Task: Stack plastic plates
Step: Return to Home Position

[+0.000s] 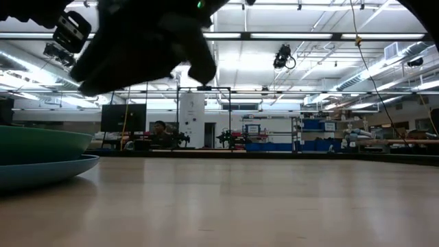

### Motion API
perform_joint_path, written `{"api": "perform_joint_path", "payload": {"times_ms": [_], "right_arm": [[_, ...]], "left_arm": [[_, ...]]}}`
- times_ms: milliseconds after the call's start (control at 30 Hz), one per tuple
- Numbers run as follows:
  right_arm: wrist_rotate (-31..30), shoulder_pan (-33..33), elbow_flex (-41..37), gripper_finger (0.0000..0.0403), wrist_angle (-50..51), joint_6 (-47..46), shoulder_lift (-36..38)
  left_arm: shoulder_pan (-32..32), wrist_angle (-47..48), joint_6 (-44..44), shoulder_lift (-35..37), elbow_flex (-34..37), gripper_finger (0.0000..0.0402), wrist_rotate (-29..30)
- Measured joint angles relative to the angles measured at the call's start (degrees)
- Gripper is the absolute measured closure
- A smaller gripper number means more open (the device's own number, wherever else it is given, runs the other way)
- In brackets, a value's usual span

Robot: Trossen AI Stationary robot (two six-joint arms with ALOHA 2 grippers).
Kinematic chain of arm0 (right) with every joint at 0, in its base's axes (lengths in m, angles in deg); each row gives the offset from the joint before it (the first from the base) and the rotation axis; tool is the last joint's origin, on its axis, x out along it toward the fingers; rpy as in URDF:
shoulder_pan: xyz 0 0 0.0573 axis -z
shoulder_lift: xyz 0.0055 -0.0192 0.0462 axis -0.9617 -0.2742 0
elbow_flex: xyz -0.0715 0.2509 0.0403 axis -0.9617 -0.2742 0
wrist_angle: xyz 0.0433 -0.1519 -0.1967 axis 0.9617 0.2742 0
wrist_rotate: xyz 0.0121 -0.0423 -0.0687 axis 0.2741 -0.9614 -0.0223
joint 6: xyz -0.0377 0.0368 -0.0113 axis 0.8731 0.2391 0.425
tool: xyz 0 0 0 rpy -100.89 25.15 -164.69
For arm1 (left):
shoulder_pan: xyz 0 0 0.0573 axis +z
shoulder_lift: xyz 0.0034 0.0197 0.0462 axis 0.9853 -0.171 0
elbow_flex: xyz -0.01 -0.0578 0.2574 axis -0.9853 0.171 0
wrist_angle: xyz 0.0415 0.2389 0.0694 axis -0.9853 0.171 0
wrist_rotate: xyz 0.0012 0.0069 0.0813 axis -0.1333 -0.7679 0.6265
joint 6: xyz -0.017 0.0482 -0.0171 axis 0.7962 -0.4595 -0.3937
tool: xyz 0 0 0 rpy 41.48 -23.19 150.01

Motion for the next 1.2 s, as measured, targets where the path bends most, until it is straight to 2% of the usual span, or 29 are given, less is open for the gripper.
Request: {"api": "perform_joint_path", "payload": {"times_ms": [200, 400, 667, 800, 1000, 1200], "right_arm": [[-0.1, 1.8, -0.8, 0.0247, 8.4, -11.1, 4.3], [0.0, 2.7, -11.0, 0.0264, 4.1, -17.8, 10.5], [-1.3, 3.6, -33.1, 0.0277, -16.0, -25.4, 25.5], [-0.5, 5.7, -43.0, 0.0277, -25.8, -30.0, 34.1], [8.8, 10.6, -59.1, 0.0278, -43.5, -39.1, 45.3], [7.6, 13.8, -74.7, 0.0278, -58.9, -45.9, 56.2]], "left_arm": [[0.3, -0.3, -1.9, 0.1, 0.0, 0.0390, 0.1], [0.3, -1.5, -5.5, 0.1, 1.3, 0.0390, 0.1], [0.4, -15.1, -9.7, 0.0, 10.2, 0.0390, 1.3], [0.3, -16.1, -11.5, 0.0, 12.9, 0.0390, 2.9], [-1.3, -20.7, -14.0, 0.2, 16.5, 0.0391, 3.0], [-3.0, -19.4, -14.2, 1.3, 16.5, 0.0394, 3.8]]}}
